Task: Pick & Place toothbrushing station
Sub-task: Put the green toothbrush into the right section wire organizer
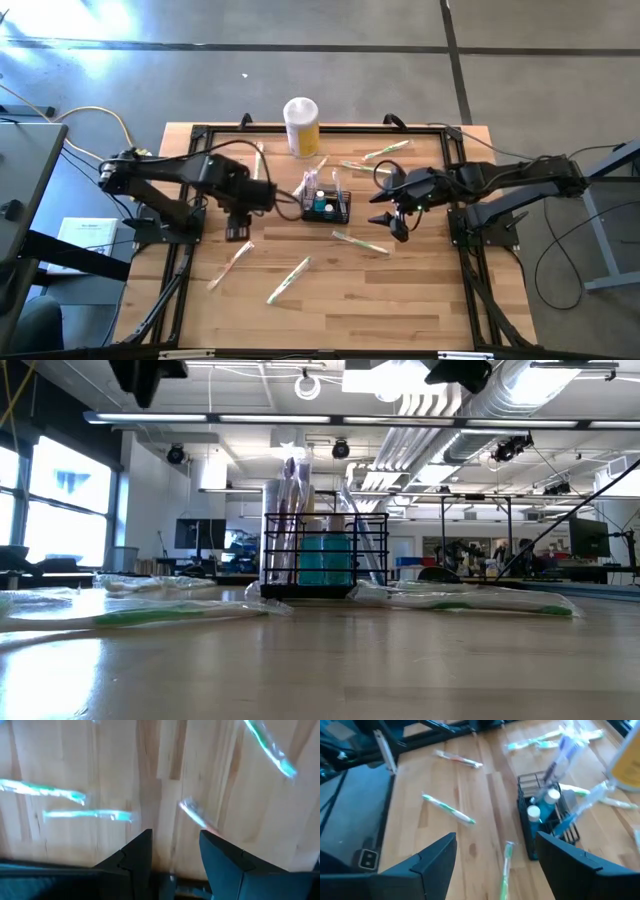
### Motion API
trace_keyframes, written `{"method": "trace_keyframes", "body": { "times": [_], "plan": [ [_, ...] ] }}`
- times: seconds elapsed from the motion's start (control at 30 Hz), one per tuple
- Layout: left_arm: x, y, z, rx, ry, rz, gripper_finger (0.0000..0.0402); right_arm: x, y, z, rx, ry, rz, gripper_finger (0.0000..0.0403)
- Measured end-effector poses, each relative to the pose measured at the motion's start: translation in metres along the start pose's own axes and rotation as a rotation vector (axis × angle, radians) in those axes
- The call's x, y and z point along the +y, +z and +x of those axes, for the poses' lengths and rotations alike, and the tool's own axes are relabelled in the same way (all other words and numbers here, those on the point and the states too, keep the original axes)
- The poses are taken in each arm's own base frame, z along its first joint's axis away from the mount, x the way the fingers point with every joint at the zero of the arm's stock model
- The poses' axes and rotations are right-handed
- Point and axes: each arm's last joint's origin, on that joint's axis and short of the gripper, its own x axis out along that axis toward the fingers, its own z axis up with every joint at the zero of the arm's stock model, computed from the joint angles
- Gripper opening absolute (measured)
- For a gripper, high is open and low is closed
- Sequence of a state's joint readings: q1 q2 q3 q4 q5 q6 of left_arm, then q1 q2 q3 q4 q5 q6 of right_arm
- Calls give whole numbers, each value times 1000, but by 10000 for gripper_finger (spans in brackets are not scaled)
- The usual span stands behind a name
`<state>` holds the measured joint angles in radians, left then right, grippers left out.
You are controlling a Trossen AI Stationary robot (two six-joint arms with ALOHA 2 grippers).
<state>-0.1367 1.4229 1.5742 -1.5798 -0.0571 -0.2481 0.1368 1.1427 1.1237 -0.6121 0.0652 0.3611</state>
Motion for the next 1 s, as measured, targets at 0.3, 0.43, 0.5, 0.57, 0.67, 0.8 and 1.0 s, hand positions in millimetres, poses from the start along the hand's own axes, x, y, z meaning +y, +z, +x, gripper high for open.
{"method": "trace_keyframes", "body": {
  "times": [0.3,0.43,0.5,0.57,0.67,0.8,1.0],
  "plan": [
    [-5,-45,-6,-65,-40,-142,157,-6,-17,12,50,-48,58,260],
    [-1,-62,8,-120,-77,-297,157,-7,-19,14,56,-48,59,260],
    [1,-67,20,-135,-95,-375,157,-6,-18,14,47,-43,58,260],
    [1,-71,31,-159,-126,-446,157,-6,-18,14,41,-41,58,260],
    [-3,-70,53,-150,-198,-527,157,-6,-17,14,33,-37,58,260],
    [-11,-69,79,-79,-299,-529,157,-5,-16,14,36,-4,51,260],
    [-24,-74,105,15,-335,-504,157,-3,-15,14,39,51,60,260]
  ]
}}
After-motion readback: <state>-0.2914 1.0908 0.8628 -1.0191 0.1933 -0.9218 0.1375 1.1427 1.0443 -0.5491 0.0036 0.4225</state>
